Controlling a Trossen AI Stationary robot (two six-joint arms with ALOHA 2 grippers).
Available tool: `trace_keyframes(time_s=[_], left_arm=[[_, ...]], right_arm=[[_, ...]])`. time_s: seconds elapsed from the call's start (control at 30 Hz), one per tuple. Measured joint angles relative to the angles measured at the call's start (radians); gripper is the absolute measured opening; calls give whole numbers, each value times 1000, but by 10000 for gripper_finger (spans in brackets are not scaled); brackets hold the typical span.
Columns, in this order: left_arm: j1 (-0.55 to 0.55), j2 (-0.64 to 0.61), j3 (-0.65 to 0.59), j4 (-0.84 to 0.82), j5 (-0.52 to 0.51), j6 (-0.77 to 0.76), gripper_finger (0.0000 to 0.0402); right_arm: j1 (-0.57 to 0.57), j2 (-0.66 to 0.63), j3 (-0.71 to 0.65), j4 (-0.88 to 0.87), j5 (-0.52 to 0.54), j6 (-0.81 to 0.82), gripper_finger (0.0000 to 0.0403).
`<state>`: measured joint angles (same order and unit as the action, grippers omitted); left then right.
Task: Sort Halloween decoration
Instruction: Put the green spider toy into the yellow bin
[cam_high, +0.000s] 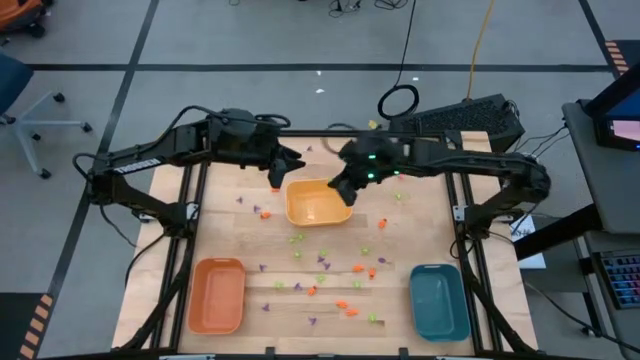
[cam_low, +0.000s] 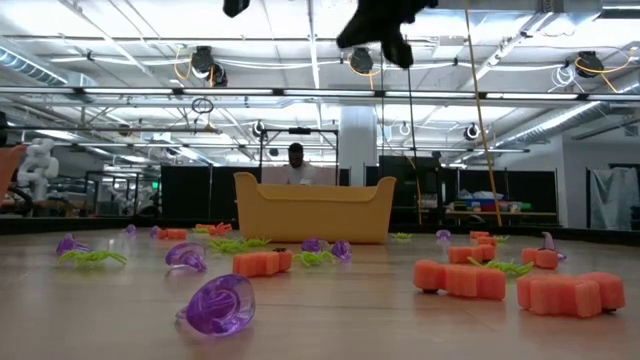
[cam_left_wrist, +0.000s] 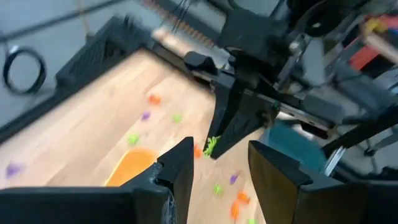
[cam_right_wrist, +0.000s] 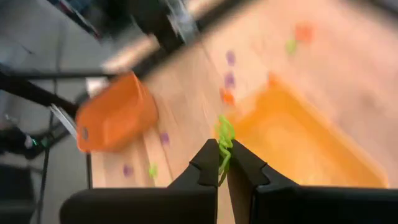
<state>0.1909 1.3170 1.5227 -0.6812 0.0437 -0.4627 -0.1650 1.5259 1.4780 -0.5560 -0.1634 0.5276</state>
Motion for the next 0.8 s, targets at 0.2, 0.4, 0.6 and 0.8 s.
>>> trace_keyframes(time_s=[0.2, 0.4, 0.6, 0.8], left_arm=[[-2, -17, 0, -207, 0, -1, 150], [-2, -30, 0, -325, 0, -1, 150], [-11, -36, 0, -385, -1, -2, 150], [-17, -36, 0, -387, -4, 6, 150]], right_arm=[[-8, 162, 49, -102, -45, 87, 0], [-34, 284, 60, -134, -97, 132, 0], [-46, 346, 60, -153, -28, 188, 0], [-46, 371, 60, -202, 65, 220, 0]])
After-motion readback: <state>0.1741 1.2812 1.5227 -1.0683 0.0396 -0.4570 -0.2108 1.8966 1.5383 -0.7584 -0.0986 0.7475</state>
